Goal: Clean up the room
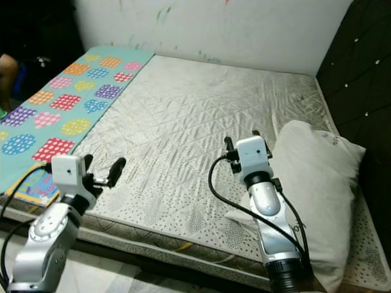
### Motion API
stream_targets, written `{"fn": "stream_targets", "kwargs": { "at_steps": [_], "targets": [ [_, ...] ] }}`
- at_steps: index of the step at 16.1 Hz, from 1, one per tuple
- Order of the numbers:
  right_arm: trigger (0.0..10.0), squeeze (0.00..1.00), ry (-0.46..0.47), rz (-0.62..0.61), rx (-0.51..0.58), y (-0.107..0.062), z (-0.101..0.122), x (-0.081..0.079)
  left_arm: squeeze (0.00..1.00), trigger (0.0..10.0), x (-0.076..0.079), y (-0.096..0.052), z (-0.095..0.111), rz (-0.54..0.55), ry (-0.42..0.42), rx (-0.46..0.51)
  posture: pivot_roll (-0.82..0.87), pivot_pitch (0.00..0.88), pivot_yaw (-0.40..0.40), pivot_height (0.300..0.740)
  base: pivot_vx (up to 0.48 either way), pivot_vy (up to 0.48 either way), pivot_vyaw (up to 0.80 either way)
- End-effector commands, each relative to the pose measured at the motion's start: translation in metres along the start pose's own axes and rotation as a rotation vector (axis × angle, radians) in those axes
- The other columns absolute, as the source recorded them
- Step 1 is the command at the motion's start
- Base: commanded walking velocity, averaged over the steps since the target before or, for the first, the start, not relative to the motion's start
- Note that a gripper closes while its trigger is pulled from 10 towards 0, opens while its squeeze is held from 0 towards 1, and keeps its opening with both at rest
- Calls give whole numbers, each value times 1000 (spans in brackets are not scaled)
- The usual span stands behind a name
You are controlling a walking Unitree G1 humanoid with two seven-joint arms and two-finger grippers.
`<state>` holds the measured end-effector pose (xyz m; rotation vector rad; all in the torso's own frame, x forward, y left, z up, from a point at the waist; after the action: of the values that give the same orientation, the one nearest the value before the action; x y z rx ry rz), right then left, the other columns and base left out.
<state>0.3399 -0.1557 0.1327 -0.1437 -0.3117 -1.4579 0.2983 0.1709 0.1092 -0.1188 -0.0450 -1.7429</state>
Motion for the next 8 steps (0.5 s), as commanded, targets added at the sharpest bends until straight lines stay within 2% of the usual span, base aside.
{"fn": "stream_targets", "kwargs": {
  "at_steps": [1,3,8],
  "targets": [
    [10000,0,1,9,5,0,3,-2,0,10000,-2,-4,0,24,6,6,-144,0,-65,740,0,0,0],
    [10000,0,15,-9,-23,1,-1,0,0,10000,1,-6,-6,25,-9,-5,-146,0,-61,740,0,0,0],
    [10000,0,64,-43,-45,-1,-3,4,0,10000,4,-1,-3,8,-42,-1,-166,0,-25,740,0,0,-800]
  ]
}}
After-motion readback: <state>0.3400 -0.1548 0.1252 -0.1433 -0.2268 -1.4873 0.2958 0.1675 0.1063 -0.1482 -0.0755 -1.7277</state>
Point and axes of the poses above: a point about 5 cm out from each wrist's last joint towards the gripper, its own y axis pointing out of the wrist towards the gripper, its own z axis along the axis of the wrist's last joint, x = y × z, the point moved 3 cm from there along y, pointing out of the wrist towards the gripper
